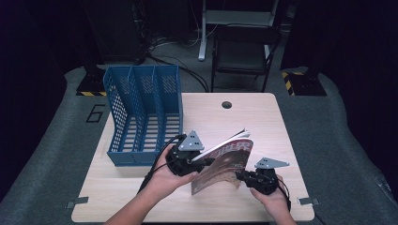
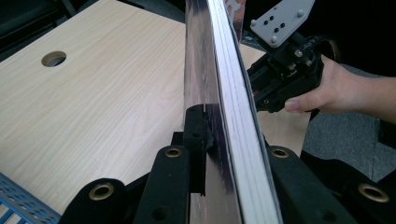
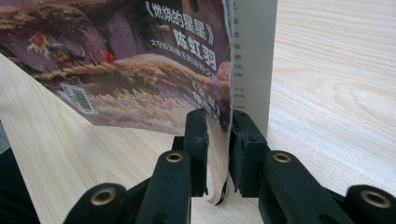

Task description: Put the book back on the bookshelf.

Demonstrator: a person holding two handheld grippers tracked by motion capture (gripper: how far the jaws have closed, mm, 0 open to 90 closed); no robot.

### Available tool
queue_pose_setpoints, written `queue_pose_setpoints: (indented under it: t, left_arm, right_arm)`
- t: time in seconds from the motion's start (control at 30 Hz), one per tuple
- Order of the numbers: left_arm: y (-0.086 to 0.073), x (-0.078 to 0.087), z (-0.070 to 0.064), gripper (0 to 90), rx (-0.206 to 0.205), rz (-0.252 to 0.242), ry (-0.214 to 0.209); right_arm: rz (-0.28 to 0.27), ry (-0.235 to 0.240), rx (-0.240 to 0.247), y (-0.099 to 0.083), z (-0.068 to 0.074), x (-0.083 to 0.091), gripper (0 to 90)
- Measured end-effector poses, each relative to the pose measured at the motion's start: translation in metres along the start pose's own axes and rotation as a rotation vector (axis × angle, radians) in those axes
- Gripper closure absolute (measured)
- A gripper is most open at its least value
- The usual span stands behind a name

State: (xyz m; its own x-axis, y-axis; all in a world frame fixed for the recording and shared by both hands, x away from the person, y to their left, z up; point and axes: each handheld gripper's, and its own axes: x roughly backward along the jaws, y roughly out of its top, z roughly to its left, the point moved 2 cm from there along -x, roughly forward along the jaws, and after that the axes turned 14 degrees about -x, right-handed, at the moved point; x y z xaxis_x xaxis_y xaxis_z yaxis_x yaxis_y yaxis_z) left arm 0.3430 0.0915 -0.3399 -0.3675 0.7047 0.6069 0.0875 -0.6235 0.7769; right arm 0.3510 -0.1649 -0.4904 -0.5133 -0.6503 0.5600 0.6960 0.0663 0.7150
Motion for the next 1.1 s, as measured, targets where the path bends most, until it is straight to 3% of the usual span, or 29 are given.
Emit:
queue_pose_setpoints:
  t: [0.53, 1.1]
  left_arm:
    - [0.009, -0.003, 0.004, 81.8, -0.025, 0.053, 0.019]
    - [0.015, -0.003, 0.012, 82.8, -0.056, 0.127, -0.015]
  right_arm:
    - [-0.001, 0.011, -0.005, 0.000, 0.002, 0.001, 77.3]
    - [-0.006, 0.018, 0.002, 0.001, 0.001, 0.001, 76.5]
